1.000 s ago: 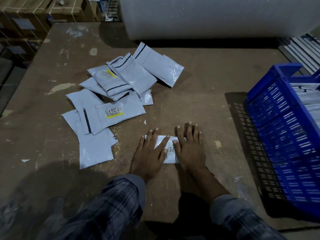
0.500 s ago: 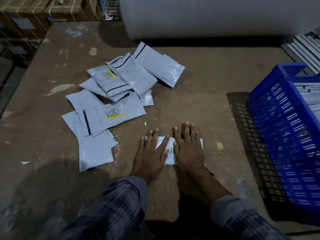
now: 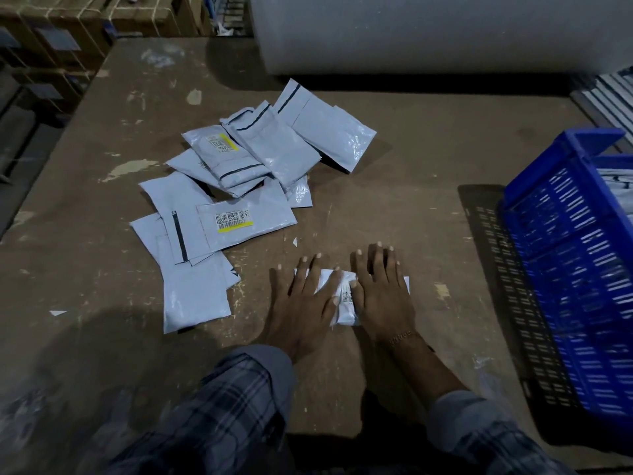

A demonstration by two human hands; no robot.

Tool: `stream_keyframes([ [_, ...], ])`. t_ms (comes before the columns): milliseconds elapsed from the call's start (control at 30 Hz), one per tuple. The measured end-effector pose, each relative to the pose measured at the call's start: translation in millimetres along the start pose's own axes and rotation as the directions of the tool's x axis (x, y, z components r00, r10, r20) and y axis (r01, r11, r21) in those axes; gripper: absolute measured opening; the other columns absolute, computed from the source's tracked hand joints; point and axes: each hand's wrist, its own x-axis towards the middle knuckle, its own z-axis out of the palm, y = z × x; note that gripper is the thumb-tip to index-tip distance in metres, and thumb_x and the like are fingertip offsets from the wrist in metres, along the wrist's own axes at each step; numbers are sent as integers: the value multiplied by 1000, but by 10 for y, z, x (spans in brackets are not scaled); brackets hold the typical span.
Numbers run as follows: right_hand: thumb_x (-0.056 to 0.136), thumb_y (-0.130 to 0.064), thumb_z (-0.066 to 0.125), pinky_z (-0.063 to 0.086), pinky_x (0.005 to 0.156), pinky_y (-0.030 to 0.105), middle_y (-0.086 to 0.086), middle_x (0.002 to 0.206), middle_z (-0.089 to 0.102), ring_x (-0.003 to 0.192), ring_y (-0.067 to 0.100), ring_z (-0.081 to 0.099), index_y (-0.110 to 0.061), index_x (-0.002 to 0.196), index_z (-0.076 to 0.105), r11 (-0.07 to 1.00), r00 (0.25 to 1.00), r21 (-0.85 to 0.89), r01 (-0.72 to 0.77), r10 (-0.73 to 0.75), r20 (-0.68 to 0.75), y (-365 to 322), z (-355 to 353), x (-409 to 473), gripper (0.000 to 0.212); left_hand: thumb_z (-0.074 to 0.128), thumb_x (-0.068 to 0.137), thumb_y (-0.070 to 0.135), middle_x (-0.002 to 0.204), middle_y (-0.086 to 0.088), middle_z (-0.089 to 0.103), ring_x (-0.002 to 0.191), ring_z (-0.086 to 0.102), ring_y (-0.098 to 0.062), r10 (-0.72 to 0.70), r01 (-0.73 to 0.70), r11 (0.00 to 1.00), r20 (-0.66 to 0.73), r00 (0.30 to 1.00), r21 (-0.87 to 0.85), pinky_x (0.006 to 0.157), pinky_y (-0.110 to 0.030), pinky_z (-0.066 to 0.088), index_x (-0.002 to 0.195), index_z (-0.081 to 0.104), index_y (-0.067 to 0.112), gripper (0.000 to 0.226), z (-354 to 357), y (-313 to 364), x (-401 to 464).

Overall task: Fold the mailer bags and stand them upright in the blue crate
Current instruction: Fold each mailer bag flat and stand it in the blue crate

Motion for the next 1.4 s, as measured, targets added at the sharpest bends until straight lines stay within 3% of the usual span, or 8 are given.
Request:
stream_keyframes([
  [67, 108, -49, 19, 4, 130, 44, 11, 173, 4, 160, 30, -2, -17, 165, 16, 996, 999, 86, -36, 36, -1, 35, -17, -43, 66, 18, 111, 46, 173, -9, 25, 160, 22, -32, -51, 51, 999, -1, 999, -9, 121, -72, 7, 164, 34, 33, 57, -68, -8, 103],
  [167, 105, -52, 17, 9, 129, 51, 13, 172, 13, 160, 31, 5, -11, 164, 21, 951, 980, 246, -188, 198, -14, 91, -52, -14, 71, 21, 109, 42, 169, -16, 33, 158, 27, -34, -165, 160, 983, -54, 985, -89, 127, -62, 12, 158, 46, 16, 61, -84, 71, 275],
  [300, 103, -40, 28, 17, 124, 59, 26, 164, 27, 152, 47, 19, -5, 156, 35, 957, 956, 41, -287, 289, -44, 49, -21, 57, 65, 19, 106, 38, 173, -21, 19, 161, 17, -35, -179, 175, 968, -8, 984, -181, 130, -52, 19, 163, 31, 2, 68, 58, 230, 408],
  [567, 105, -34, 26, 9, 127, 57, 27, 169, 11, 157, 46, 3, -9, 163, 23, 986, 987, -62, -155, 153, -41, 91, -4, 127, 63, 23, 109, 35, 174, -20, 12, 162, 12, -35, -95, 88, 986, -46, 994, -145, 129, -52, 19, 165, 19, 2, 66, 118, 257, 320],
  [700, 105, -32, 30, 11, 127, 55, 25, 168, 16, 157, 43, 7, -8, 162, 26, 988, 988, -79, -133, 126, -84, 36, -13, -56, 62, 25, 109, 32, 174, -17, 19, 160, 18, -34, -57, 49, 989, -53, 997, -142, 126, -51, 27, 165, 21, 4, 63, 119, 159, 450],
  [833, 106, -33, 29, 9, 128, 54, 24, 169, 16, 157, 44, 7, -10, 162, 26, 987, 989, -83, -135, 129, -69, 67, 17, 36, 61, 26, 108, 32, 172, -19, 21, 160, 20, -37, -83, 73, 986, -64, 995, -147, 129, -52, 23, 164, 24, 1, 64, 164, 222, 439],
  [1067, 106, -33, 29, 17, 125, 56, 26, 168, 16, 157, 45, 7, -11, 163, 25, 993, 994, -63, -103, 101, -38, 104, -6, 140, 61, 22, 108, 35, 173, -18, 18, 161, 15, -37, 60, -63, 995, -30, 998, -80, 128, -51, 22, 164, 23, 1, 66, 160, 132, 387],
  [1400, 104, -38, 34, 12, 127, 53, 23, 169, 16, 157, 43, 6, -18, 163, 28, 998, 998, -31, -53, 52, -21, 121, -24, 67, 62, 18, 108, 35, 174, -20, 16, 162, 12, -36, 37, -33, 989, 30, 999, -141, 129, -50, 21, 164, 22, 0, 67, 128, 162, 395],
])
